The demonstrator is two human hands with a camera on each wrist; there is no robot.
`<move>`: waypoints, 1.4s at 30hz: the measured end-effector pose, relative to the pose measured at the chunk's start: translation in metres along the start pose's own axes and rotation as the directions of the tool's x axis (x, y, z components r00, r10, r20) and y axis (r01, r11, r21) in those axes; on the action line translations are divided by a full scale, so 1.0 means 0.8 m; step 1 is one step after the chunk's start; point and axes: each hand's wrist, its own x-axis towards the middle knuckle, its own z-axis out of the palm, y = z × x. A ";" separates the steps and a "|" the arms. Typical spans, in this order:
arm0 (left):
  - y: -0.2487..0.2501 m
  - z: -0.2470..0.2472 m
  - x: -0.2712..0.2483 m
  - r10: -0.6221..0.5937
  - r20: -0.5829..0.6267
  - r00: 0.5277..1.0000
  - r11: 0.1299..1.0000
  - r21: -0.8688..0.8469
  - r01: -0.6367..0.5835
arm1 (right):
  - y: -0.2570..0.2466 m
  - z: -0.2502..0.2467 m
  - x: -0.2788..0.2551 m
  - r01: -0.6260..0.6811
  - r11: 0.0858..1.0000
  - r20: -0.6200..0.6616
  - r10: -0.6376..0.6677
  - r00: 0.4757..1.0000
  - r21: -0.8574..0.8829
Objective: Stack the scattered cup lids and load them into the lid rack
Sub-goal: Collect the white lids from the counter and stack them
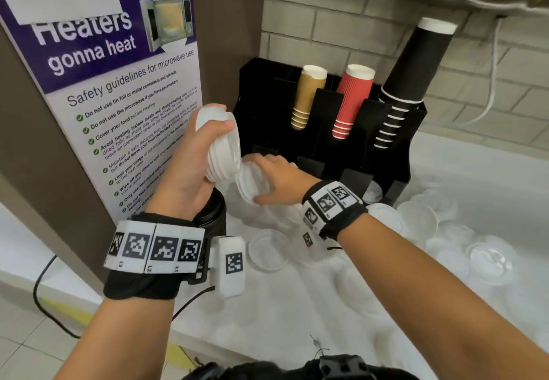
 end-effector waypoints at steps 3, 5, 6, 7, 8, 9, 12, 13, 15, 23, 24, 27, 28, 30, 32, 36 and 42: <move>-0.005 0.002 0.000 0.001 0.007 1.000 1.000 0.028 -0.001 | 0.009 -0.022 -0.015 -0.026 0.917 -0.153 0.094 0.984 0.399; -0.010 0.006 -0.001 -0.019 0.019 1.000 0.999 0.039 0.018 | 0.010 -0.035 -0.031 -0.022 0.789 -0.223 0.201 0.954 0.614; -0.013 0.009 -0.003 -0.030 0.028 0.999 0.999 0.040 0.029 | 0.009 -0.040 -0.040 -0.008 0.718 -0.243 0.246 0.938 0.696; -0.017 0.012 -0.004 -0.041 0.036 0.999 0.998 0.042 0.039 | 0.008 -0.043 -0.050 0.015 0.650 -0.258 0.281 0.924 0.760; -0.022 0.016 -0.006 -0.051 0.047 0.998 0.998 0.047 0.049 | 0.006 -0.045 -0.061 0.044 0.590 -0.272 0.303 0.913 0.806; -0.027 0.019 -0.008 -0.063 0.062 0.996 0.997 0.055 0.059 | 0.003 -0.046 -0.071 0.072 0.545 -0.283 0.316 0.906 0.836; -0.040 0.031 -0.014 -0.100 0.112 0.989 0.993 0.074 0.092 | -0.009 -0.043 -0.101 0.124 0.501 -0.302 0.290 0.908 0.856; -0.043 0.034 -0.015 -0.111 0.130 0.985 0.992 0.076 0.101 | -0.012 -0.041 -0.110 0.141 0.502 -0.310 0.270 0.911 0.853; -0.048 0.040 -0.017 -0.140 0.161 0.977 0.989 0.071 0.130 | -0.017 -0.038 -0.122 0.180 0.495 -0.329 0.232 0.915 0.850; -0.055 0.052 -0.025 -0.174 0.248 0.953 0.983 0.105 0.152 | -0.023 -0.035 -0.141 0.231 0.592 -0.385 0.147 0.911 0.772; -0.056 0.053 -0.026 -0.175 0.247 0.953 0.982 0.112 0.151 | -0.023 -0.034 -0.141 0.230 0.598 -0.389 0.150 0.909 0.768; -0.059 0.057 -0.028 -0.169 0.234 0.957 0.984 0.102 0.149 | -0.026 -0.033 -0.141 0.220 0.614 -0.398 0.168 0.902 0.758; -0.060 0.059 -0.028 -0.165 0.231 0.959 0.985 0.096 0.146 | -0.026 -0.033 -0.141 0.220 0.616 -0.401 0.171 0.900 0.756; -0.062 0.061 -0.029 -0.157 0.223 0.962 0.986 0.086 0.141 | -0.027 -0.031 -0.141 0.220 0.614 -0.406 0.180 0.896 0.758; -0.064 0.062 -0.028 -0.154 0.221 0.963 0.987 0.077 0.141 | -0.028 -0.030 -0.141 0.222 0.612 -0.408 0.180 0.895 0.759; -0.065 0.059 -0.022 -0.144 0.176 0.974 0.989 0.057 0.136 | -0.024 -0.036 -0.138 0.209 0.598 -0.371 0.161 0.914 0.774; -0.044 0.030 -0.003 -0.103 0.079 0.992 0.994 -0.016 0.104 | 0.034 -0.066 -0.155 -0.112 0.771 -0.472 0.489 0.733 0.626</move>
